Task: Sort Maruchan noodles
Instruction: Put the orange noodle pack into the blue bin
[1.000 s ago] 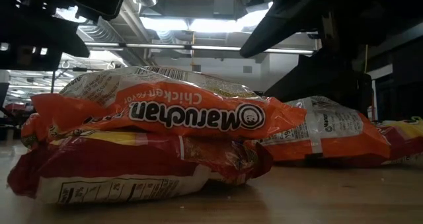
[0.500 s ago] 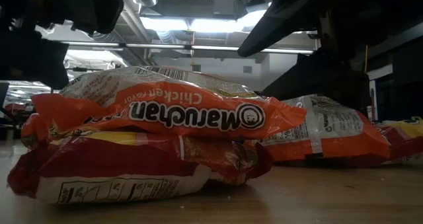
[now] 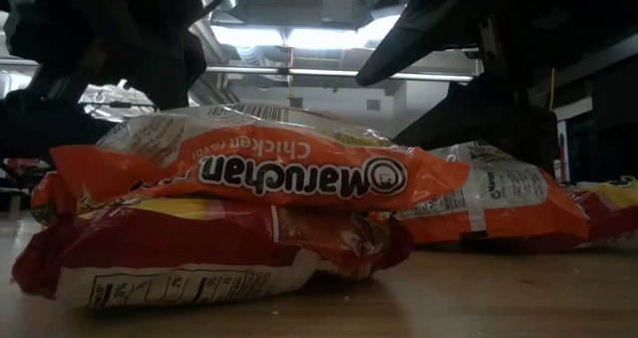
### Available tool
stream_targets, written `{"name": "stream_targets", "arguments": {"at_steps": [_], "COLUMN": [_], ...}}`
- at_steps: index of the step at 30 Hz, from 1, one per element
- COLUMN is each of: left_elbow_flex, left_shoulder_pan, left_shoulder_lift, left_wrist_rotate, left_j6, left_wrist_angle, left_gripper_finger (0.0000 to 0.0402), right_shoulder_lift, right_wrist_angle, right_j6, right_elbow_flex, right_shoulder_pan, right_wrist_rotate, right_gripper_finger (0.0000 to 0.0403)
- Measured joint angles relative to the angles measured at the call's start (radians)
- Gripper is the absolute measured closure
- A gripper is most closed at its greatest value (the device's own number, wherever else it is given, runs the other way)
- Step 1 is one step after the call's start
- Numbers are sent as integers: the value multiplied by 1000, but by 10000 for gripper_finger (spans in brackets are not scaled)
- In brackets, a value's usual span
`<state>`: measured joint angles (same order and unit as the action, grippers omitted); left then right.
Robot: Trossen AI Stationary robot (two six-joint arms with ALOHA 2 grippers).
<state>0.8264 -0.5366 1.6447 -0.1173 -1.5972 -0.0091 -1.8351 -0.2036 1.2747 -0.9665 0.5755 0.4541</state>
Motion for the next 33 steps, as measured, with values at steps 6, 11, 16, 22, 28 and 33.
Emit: {"name": "stream_targets", "arguments": {"at_steps": [6,11,16,22,28,33], "left_elbow_flex": [0,0,0,0,0,0], "left_shoulder_pan": [0,0,0,0,0,2], "left_shoulder_lift": [0,0,0,0,0,0], "left_wrist_rotate": [-14,-32,-42,-48,-48,-54], "left_j6": [0,-1,2,2,2,7], "left_wrist_angle": [51,53,68,92,129,132], "left_gripper_finger": [95,95,95,95,95,95], "right_shoulder_lift": [0,-14,-61,-68,-68,-68], "right_wrist_angle": [7,-9,-58,-72,-122,-151], "right_j6": [0,3,6,5,-25,-65], "right_elbow_flex": [0,0,-18,-25,-26,-41], "right_shoulder_pan": [-10,-21,-21,-28,-40,-56], "right_wrist_rotate": [33,32,-27,-28,-63,-107], "right_gripper_finger": [181,181,181,181,181,181]}}
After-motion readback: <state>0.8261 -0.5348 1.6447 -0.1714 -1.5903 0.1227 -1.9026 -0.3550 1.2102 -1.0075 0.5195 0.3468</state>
